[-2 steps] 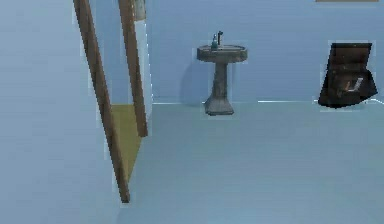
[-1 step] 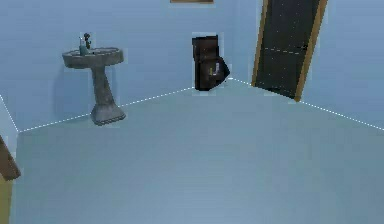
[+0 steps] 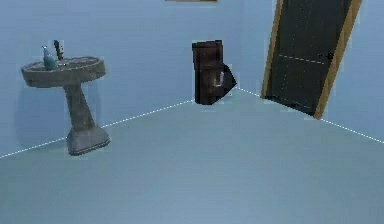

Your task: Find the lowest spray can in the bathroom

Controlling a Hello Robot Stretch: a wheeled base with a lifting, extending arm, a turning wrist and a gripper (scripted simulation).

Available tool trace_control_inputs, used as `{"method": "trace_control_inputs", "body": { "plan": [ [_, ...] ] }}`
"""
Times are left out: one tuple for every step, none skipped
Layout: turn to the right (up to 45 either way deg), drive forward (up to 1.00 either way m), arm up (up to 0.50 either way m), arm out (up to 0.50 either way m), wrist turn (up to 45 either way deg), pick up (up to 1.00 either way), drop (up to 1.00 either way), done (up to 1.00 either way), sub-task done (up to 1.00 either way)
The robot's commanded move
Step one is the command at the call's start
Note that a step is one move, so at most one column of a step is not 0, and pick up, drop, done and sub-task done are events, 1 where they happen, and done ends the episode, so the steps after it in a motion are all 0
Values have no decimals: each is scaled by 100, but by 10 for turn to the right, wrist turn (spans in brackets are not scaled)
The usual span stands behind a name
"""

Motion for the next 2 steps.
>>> {"method": "trace_control_inputs", "body": {
  "plan": [
    [90,0,0,0,0,0,0,0,0],
    [0,100,0,0,0,0,0,0,0]
  ]
}}
